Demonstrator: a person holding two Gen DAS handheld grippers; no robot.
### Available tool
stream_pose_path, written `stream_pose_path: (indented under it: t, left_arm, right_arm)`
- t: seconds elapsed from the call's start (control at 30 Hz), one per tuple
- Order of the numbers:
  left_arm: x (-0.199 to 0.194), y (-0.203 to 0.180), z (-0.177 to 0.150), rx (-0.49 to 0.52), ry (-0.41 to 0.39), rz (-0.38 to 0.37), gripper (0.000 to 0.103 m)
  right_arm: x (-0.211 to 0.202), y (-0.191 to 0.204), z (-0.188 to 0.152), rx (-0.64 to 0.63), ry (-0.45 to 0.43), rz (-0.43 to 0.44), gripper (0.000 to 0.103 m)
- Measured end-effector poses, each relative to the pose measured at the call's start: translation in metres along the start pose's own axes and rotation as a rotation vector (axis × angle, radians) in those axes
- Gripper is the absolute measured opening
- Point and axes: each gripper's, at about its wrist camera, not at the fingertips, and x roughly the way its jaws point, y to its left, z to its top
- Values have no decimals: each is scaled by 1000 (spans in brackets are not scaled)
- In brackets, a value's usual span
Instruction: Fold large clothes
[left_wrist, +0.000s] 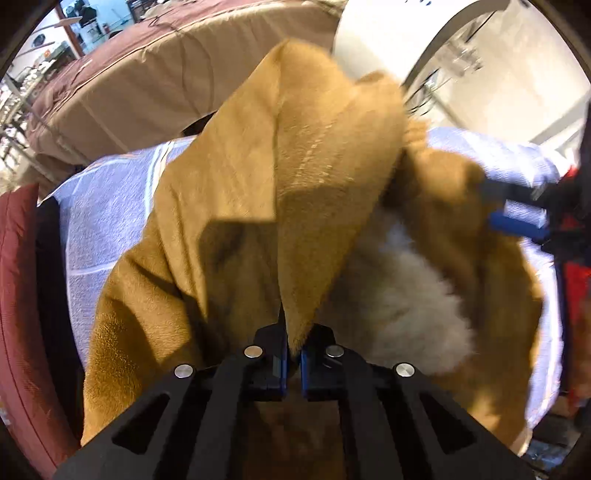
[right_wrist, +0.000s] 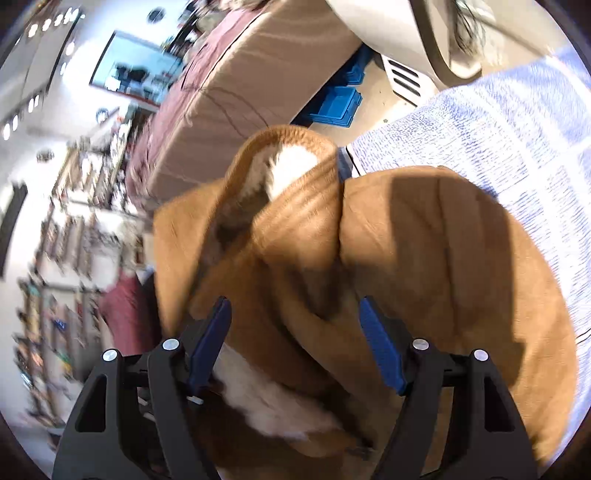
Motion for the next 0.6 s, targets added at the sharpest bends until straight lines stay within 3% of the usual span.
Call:
stream_pose_path:
  t: [0.2, 0.3, 0.4, 0.47, 0.5, 0.6]
  left_arm:
    - [-102, 27, -1, -149, -163, -180, 4]
    - [-125, 35, -5, -186, -150, -184, 4]
    - [-140, 36, -7, -194, -151, -210, 4]
    - [-145, 30, -2, -161, -173, -172, 4]
    - [-144, 32, -1, -165, -169, -178, 4]
    - [-143, 31, 5, -171, -167, -199, 4]
  right_arm:
    - [19, 30, -37, -325, 121, -3, 72]
    - [52, 39, -37, -370, 189, 30, 71]
    - [96, 49, -26, -272, 256, 182, 71]
    - [120, 50, -9, -187, 233, 193, 74]
    - [131, 45, 1, -118, 207, 215, 81]
    - [160, 32, 18, 68, 226, 251, 90]
